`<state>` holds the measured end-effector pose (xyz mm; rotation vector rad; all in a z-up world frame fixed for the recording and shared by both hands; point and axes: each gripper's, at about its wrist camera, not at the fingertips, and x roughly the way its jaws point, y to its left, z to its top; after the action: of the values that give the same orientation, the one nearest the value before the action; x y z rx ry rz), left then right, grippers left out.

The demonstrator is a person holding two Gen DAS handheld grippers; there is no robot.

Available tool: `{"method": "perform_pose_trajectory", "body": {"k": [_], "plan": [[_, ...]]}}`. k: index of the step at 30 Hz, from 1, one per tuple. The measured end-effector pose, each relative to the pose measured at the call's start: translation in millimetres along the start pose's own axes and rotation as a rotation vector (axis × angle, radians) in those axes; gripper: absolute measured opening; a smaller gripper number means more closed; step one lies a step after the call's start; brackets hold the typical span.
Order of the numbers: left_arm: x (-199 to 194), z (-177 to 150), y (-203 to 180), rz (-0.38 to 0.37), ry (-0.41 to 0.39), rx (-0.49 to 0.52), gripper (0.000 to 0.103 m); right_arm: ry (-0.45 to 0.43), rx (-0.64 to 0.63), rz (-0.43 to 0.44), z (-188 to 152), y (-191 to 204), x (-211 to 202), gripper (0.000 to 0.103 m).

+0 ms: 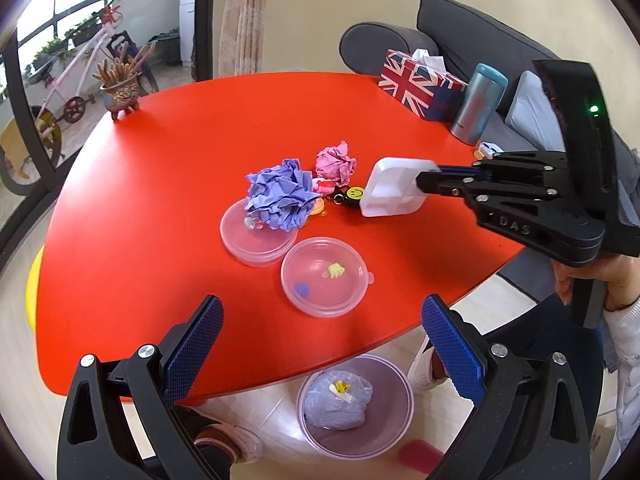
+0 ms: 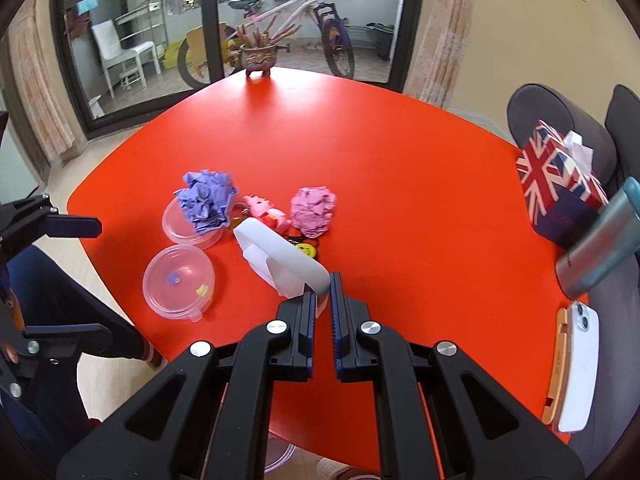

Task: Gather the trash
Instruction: 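Grasp the clear plastic bowl rim with the left gripper while the right holds the white box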

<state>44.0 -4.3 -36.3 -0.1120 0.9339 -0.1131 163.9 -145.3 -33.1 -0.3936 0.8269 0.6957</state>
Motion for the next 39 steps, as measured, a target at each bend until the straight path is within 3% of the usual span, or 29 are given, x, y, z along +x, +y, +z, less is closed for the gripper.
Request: {"method": "perform_pose_trajectory", "body": {"k": [5, 12, 24, 30, 39], "plan": [[11.5, 6.4, -2.2, -0.004, 0.028, -0.017, 0.095, 0.012, 0.033, -0.014, -3.7, -12.3, -6.1, 0.006], [34.5, 16.2, 2.6, 0.025, 0.088, -0.101, 0.095, 0.015, 0.045, -0.009, -9.3, -17.3, -8.5, 0.006], [58.3, 23.4, 1.9, 0.092, 0.155, -0.151, 0.095, 0.014, 0.052, -0.016, -13.9, -22.1, -12.1, 0.006], [67.8, 22.8, 0.9, 0.107, 0.181, -0.15, 0.064, 0.012, 0.058, -0.013, -15.1, -23.7, -13.1, 0.006], [62.8, 20.4, 4.0, 0.085, 0.159, -0.128, 0.063, 0.015, 0.061, -0.012, -16.5, -24.3, -12.5, 0.006]]}}
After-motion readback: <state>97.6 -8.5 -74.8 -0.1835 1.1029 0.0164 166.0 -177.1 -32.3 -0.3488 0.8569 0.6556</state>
